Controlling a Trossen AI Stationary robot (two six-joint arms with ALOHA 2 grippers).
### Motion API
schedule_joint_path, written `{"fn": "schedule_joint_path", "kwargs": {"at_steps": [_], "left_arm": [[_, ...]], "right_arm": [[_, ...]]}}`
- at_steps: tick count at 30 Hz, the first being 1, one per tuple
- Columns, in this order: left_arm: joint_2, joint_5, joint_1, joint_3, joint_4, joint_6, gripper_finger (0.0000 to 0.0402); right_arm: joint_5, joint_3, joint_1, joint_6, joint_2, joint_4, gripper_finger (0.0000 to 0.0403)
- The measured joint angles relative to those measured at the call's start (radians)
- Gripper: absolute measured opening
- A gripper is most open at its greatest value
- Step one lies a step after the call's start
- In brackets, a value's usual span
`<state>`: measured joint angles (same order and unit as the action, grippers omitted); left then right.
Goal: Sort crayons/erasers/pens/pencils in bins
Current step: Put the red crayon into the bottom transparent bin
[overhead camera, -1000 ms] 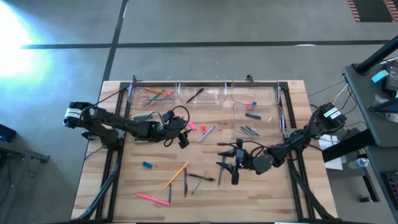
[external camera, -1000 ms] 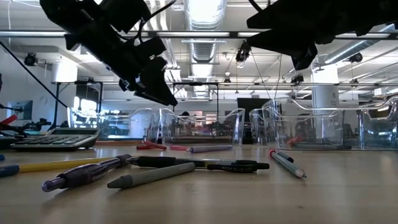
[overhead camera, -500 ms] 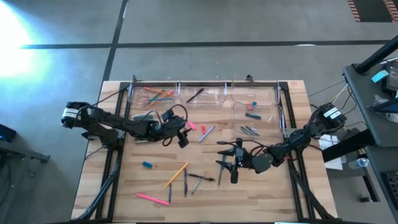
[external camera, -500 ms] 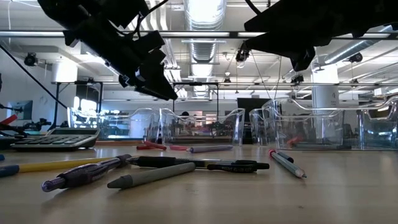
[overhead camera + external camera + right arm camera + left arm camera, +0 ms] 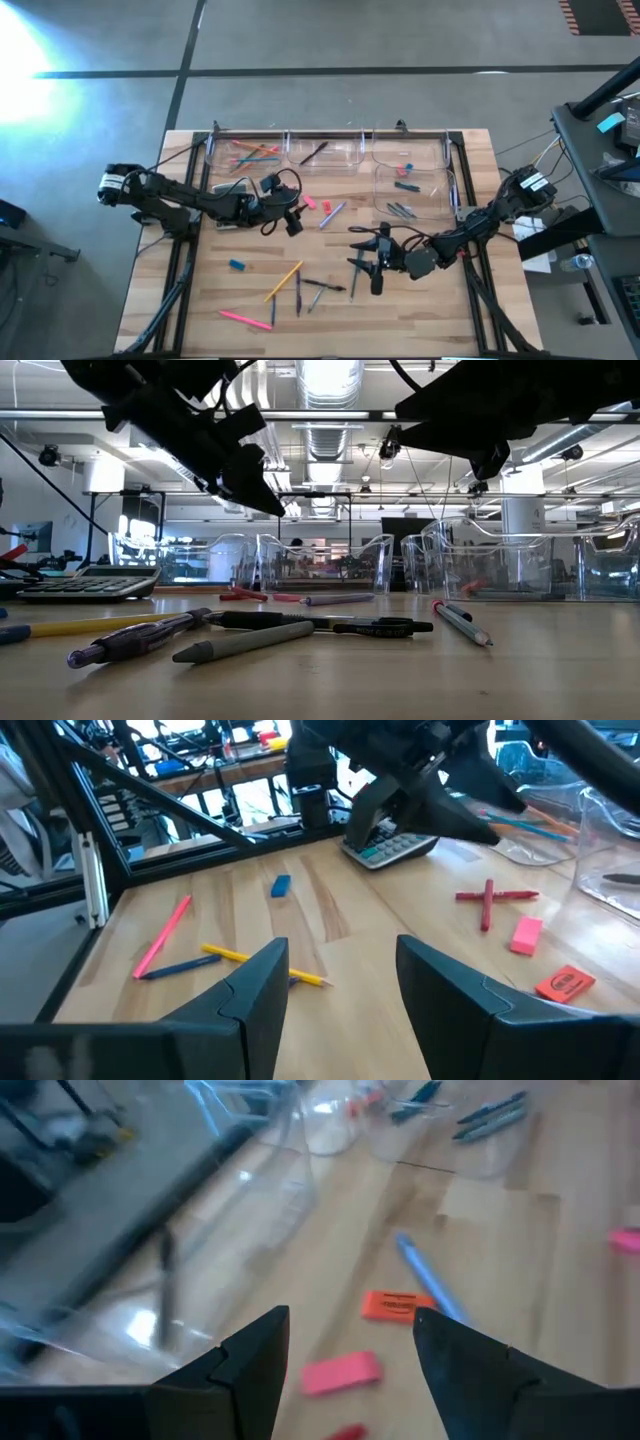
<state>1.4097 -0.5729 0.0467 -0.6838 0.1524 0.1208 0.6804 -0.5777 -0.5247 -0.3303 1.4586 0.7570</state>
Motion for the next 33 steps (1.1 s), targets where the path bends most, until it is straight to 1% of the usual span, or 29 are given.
{"fn": "schedule_joint_path", "kwargs": {"at_steps": [3,7,11,14,17,20,22,26,29,31,33], "left_arm": [[-0.001,-0.076,0.000,-0.011,0.003,-0.023,0.0201],[-0.001,-0.079,-0.001,-0.022,-0.006,0.027,0.0201],[-0.001,0.028,-0.007,-0.039,-0.010,0.029,0.0201],[-0.001,0.081,-0.015,-0.074,-0.055,0.039,0.0201],[-0.001,0.137,-0.041,-0.131,-0.182,0.052,0.0201],[-0.001,0.236,-0.090,-0.210,-0.345,0.016,0.0201],[-0.001,0.285,-0.124,-0.246,-0.413,-0.017,0.0201],[0.005,0.324,-0.177,-0.277,-0.484,-0.147,0.0201],[0.017,0.331,-0.206,-0.266,-0.518,-0.199,0.0201],[0.029,0.332,-0.225,-0.252,-0.575,-0.238,0.0201],[0.045,0.333,-0.238,-0.233,-0.581,-0.290,0.0201]], "right_arm": [[0.000,0.000,0.000,-0.011,0.000,0.003,0.0176],[0.000,0.000,0.000,-0.012,0.000,0.003,0.0176],[0.000,0.000,0.000,-0.039,0.000,0.003,0.0176],[-0.001,0.000,0.000,-0.073,0.000,0.004,0.0176],[-0.001,-0.006,0.000,-0.076,0.000,0.003,0.0176],[-0.001,-0.019,-0.001,-0.079,0.000,0.004,0.0176],[-0.007,-0.030,-0.001,-0.082,0.000,0.003,0.0176],[-0.046,-0.048,-0.001,-0.079,0.000,0.003,0.0176],[-0.066,-0.055,-0.001,-0.073,0.000,0.003,0.0176],[-0.087,-0.056,-0.001,-0.080,0.000,0.003,0.0176],[-0.089,-0.056,-0.001,-0.081,0.000,0.003,0.0176]]}}
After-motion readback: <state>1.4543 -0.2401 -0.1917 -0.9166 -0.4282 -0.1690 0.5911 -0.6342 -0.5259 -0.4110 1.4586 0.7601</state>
